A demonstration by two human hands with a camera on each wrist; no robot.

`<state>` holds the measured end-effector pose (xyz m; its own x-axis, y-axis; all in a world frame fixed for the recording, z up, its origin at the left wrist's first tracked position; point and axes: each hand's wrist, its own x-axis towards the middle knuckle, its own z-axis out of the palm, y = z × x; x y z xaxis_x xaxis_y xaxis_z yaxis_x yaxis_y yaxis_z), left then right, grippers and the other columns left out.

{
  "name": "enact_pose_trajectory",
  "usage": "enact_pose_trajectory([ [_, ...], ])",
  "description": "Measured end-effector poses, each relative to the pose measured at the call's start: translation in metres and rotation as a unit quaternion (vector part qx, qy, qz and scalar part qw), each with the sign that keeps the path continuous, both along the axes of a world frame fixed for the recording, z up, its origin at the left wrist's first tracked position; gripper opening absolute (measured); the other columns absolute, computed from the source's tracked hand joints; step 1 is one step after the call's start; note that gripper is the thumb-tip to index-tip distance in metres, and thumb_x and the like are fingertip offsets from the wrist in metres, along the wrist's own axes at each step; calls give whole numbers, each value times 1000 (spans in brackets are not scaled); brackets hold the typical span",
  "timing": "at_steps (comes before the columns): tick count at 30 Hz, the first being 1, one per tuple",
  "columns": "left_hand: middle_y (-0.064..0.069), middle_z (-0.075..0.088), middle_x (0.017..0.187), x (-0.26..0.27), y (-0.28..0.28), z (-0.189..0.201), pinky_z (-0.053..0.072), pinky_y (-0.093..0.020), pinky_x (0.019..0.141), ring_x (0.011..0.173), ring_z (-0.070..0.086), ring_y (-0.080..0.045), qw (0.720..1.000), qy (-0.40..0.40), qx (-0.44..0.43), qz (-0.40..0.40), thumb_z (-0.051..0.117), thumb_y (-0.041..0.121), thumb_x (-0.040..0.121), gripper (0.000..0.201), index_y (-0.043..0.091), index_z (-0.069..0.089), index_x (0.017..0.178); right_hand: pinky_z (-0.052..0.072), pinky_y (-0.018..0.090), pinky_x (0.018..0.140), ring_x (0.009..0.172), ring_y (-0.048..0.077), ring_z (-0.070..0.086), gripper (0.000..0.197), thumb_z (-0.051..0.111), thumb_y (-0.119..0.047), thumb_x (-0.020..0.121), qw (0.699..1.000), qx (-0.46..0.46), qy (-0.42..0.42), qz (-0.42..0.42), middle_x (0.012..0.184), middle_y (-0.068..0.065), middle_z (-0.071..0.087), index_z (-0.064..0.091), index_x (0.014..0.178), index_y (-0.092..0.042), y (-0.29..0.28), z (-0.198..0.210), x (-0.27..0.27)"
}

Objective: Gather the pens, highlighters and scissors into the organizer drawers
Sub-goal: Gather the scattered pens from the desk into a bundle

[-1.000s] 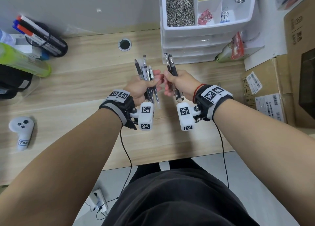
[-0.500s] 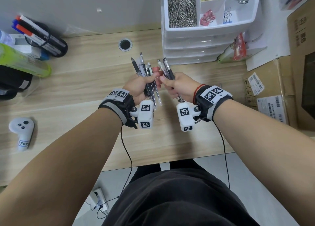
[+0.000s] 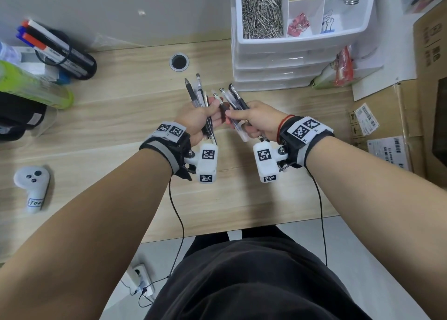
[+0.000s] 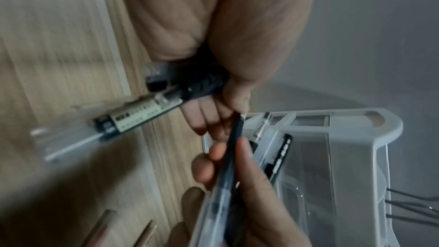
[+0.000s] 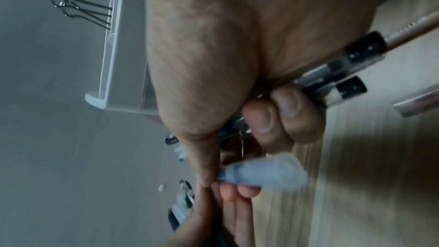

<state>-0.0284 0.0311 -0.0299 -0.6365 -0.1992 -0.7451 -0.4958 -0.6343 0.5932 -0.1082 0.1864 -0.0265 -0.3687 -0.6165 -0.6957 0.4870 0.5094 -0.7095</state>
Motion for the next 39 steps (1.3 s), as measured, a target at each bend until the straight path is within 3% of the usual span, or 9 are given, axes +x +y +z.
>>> enact_pose_trajectory([
  [7, -10, 67, 90, 1, -5, -3, 47, -22, 47, 46, 49, -8, 994, -39, -103, 23, 54, 11, 100, 19, 8, 60, 117, 25, 19, 35, 37, 10, 39, 39, 70, -15, 88, 997, -18, 0, -78, 55, 2, 58, 62, 125, -15, 9, -4, -18],
  [12, -3, 54, 80, -1, -7, 3, 42, -20, 48, 50, 46, -7, 999, -33, -21, 19, 54, 16, 100, 19, 6, 58, 116, 19, 20, 38, 36, 11, 35, 31, 64, -13, 92, 994, -29, 13, -102, 67, 9, 69, 65, 122, -20, 11, 1, -20],
  [14, -5, 57, 83, 0, -6, 5, 46, -21, 52, 55, 51, -11, 999, -27, 13, 11, 52, 6, 99, 18, 4, 53, 117, 21, 18, 36, 34, 10, 33, 21, 59, -22, 96, 994, -19, 18, -109, 77, 8, 74, 68, 114, -17, 9, 6, -19],
  [17, -14, 68, 89, 3, -6, 9, 58, -28, 68, 73, 65, -20, 998, -5, 70, 3, 52, -5, 95, 23, 0, 52, 117, 19, 23, 42, 42, 11, 22, 45, 52, -54, 96, 996, -32, -2, -80, 109, 2, 76, 68, 110, -15, 12, 14, -15],
  [22, -14, 72, 108, 11, -1, 13, 57, -36, 90, 104, 70, -27, 997, 17, 67, -40, 44, -3, 100, 20, 2, 58, 114, 18, 25, 39, 39, 13, 24, 46, 65, -62, 84, 996, 6, 45, -82, 73, 8, 72, 61, 90, -17, 11, 15, -10],
  [27, -14, 70, 113, 14, 4, 10, 60, -33, 83, 107, 69, -24, 998, 12, 50, -30, 48, 0, 100, 19, 2, 61, 114, 32, 19, 37, 36, 14, 37, 65, 46, -75, 86, 983, 138, 118, -15, 49, 0, 49, 75, 83, -18, 7, 21, -4],
  [33, -15, 71, 114, 12, 1, 10, 60, -34, 70, 113, 66, -25, 1000, -4, 28, 10, 53, 4, 99, 27, -4, 59, 124, 56, 41, 84, 69, 22, 65, 54, 61, -63, 85, 985, 109, 127, 35, 72, 7, 71, 69, 68, -12, 5, 10, 6],
  [36, -17, 71, 113, 10, 1, 7, 60, -35, 64, 102, 71, -23, 998, -10, 30, 57, 49, 3, 100, 31, -8, 52, 129, 57, 42, 71, 53, 21, 56, 41, 64, -46, 92, 989, 95, 110, 21, 56, 4, 60, 68, 84, -6, 4, 5, 11],
  [39, -20, 68, 121, 9, 0, 7, 60, -42, 82, 111, 67, -28, 997, -21, 17, 70, 48, 6, 101, 35, -11, 51, 131, 41, 28, 47, 43, 13, 36, 21, 62, -33, 96, 995, 51, 88, -2, 51, -3, 41, 61, 94, -12, 6, 5, 17],
])
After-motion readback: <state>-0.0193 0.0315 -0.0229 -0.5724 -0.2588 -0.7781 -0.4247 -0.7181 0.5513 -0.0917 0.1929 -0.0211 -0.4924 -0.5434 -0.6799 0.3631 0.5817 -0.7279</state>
